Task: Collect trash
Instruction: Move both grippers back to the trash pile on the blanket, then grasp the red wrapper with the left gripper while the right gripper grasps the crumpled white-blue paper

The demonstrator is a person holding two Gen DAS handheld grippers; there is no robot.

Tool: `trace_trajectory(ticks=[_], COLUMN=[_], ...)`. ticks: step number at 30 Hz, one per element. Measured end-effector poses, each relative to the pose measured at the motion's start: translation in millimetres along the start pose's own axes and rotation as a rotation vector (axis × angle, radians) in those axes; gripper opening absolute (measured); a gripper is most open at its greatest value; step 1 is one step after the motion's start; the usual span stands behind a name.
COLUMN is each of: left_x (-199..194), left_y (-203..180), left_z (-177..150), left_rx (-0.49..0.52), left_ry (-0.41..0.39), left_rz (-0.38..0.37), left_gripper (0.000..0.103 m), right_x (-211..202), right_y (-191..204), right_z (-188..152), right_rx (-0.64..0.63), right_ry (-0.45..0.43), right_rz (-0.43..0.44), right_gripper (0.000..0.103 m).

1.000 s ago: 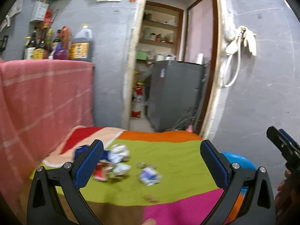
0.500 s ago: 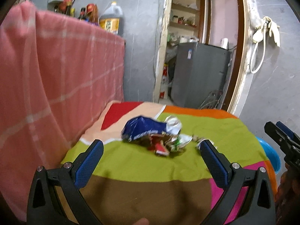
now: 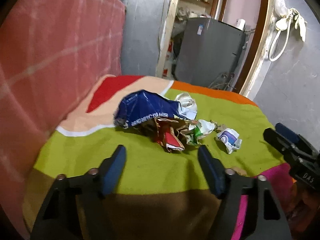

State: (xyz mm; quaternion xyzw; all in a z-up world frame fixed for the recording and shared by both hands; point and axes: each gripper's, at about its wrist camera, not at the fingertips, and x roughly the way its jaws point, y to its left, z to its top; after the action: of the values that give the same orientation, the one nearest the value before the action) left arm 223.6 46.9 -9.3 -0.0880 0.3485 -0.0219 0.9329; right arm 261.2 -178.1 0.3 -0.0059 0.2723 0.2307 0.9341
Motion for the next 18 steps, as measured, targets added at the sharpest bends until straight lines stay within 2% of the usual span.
trace_trajectory(ticks=[11,18], left_x=[22,27], left_y=[11,13], left_z=[13,13], left_rx=[-0.07,-0.079], left_ry=[0.074,0.109], left_rz=[-0.064,-0.081], left_gripper=[0.026,0.016], right_x=[43,65], right_y=[11,21], right_z=[4,4], right_rx=[-0.036,-0.068], right_ry=[0.161,0.25], right_rz=[0.085,0.113], right_gripper=[0.068,0.052])
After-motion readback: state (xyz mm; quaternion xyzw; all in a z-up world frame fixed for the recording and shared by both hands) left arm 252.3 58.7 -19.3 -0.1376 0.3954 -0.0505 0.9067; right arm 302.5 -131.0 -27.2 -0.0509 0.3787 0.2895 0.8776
